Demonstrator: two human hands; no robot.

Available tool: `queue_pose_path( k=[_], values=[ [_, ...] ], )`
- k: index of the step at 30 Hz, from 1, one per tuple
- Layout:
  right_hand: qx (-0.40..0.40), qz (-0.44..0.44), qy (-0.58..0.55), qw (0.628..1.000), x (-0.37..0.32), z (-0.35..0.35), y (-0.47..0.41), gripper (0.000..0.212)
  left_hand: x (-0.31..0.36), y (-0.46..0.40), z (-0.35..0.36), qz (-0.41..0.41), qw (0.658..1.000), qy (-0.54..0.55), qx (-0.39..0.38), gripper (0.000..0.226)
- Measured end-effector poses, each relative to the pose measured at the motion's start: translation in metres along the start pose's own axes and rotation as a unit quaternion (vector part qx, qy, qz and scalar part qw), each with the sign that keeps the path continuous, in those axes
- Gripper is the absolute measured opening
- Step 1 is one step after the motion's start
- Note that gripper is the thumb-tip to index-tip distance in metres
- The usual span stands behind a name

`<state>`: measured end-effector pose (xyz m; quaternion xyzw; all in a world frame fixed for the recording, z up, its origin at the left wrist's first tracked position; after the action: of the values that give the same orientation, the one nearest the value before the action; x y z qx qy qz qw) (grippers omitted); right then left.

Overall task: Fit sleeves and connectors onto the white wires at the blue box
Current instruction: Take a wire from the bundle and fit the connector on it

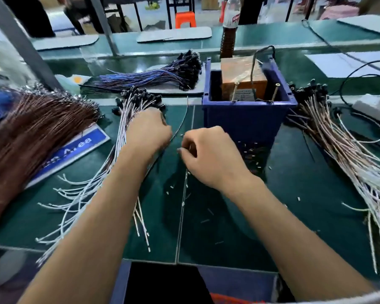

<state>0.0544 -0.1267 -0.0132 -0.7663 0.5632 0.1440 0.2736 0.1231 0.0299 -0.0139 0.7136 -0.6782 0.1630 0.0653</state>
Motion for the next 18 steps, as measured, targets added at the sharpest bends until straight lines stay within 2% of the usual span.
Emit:
queue_pose_path(
  k=[2, 5, 12, 18],
  values=[
    [-0.036, 0.007, 0.004, 0.999, -0.014, 0.020, -0.008, 0.014, -0.021, 0.000, -0.005, -0.055, 0.996, -0.042, 0.061, 0.028],
    [-0.068, 0.022, -0.010, 0.997, -0.032, 0.043, -0.019, 0.015, -0.040, -0.001, -0.003, -0.105, 0.987, -0.086, 0.083, 0.040],
    [-0.085, 0.071, -0.062, 0.992, -0.042, 0.069, -0.037, 0.012, -0.053, -0.005, -0.003, -0.131, 0.979, -0.117, 0.107, 0.024],
    [-0.081, 0.154, -0.172, 0.970, -0.027, 0.077, -0.048, 0.013, -0.054, -0.004, -0.012, -0.125, 0.984, -0.046, 0.115, 0.029]
  ],
)
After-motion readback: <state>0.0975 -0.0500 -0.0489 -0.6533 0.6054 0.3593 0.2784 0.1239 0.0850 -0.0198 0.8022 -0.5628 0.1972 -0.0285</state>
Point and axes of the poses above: each hand's wrist, its own y-axis away from the middle knuckle, its own z-axis out of the palm, x = y × z, the point moved 5 cm from there along -y, towards the middle knuckle, and after that the axes turned 7 degrees about z, right-handed, at the moved point
